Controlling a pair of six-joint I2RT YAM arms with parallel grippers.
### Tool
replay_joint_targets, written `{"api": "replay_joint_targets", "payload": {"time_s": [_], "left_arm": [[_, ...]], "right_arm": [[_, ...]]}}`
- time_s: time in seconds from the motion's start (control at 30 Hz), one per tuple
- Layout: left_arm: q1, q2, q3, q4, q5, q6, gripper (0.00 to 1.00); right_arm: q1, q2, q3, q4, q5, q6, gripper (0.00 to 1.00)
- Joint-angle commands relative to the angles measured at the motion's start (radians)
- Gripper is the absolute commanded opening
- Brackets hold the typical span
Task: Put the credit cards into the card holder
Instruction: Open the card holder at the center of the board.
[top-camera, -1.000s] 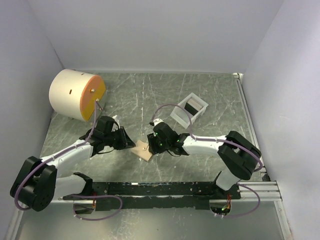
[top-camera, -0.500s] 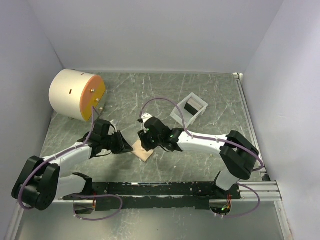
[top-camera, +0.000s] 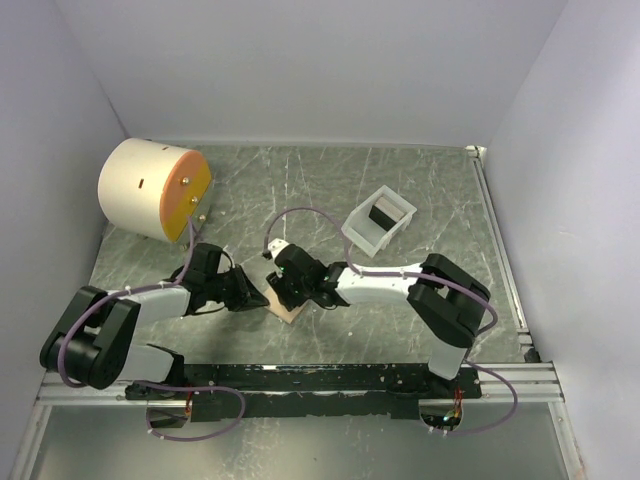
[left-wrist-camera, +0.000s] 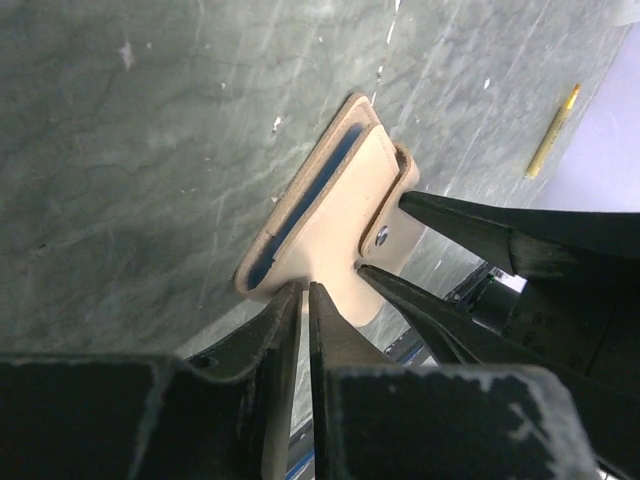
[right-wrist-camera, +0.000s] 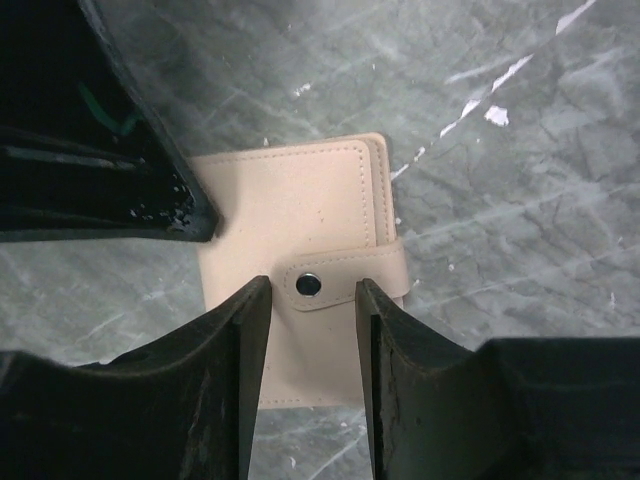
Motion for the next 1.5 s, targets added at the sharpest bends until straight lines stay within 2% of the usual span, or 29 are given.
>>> {"api": "replay_joint_targets", "payload": {"time_s": [0.0, 0.17, 0.33, 0.67, 0.87, 1.07, 1.23, 1.47], "left_arm": [[0.007, 0.043, -0.004, 0.002, -0.020, 0.020, 0.20], [0.007, 0.056, -0.016, 0.011, -0.021, 0.022, 0.20], [0.008, 0.046, -0.011, -0.021, -0.043, 0.033, 0.21], [0.008, 0.034, 0.002, -0.074, -0.080, 0.051, 0.21], [0.008, 0.041, 0.023, -0.119, -0.109, 0.067, 0.21], [0.008, -0.009, 0.004, -0.079, -0.061, 0.021, 0.32], [0.008, -0.139, 0.097, -0.254, -0.119, 0.069, 0.43], [0.007, -0.315, 0.227, -0.459, -0.187, 0.116, 0.59]], "right_arm": [[0.038, 0.061, 0.050, -0.028, 0.078, -0.029, 0.40], [0.055, 0.090, 0.044, -0.056, 0.188, -0.022, 0.39], [0.059, 0.068, 0.006, -0.046, 0.223, -0.024, 0.34], [0.060, 0.028, -0.016, -0.027, 0.294, 0.014, 0.06], [0.060, -0.005, 0.005, -0.031, 0.292, 0.041, 0.00], [0.024, -0.071, -0.004, -0.044, 0.264, 0.113, 0.00], [-0.054, -0.120, -0.029, -0.087, 0.230, 0.216, 0.00], [-0.092, -0.255, -0.091, 0.012, 0.045, 0.321, 0.00]]}}
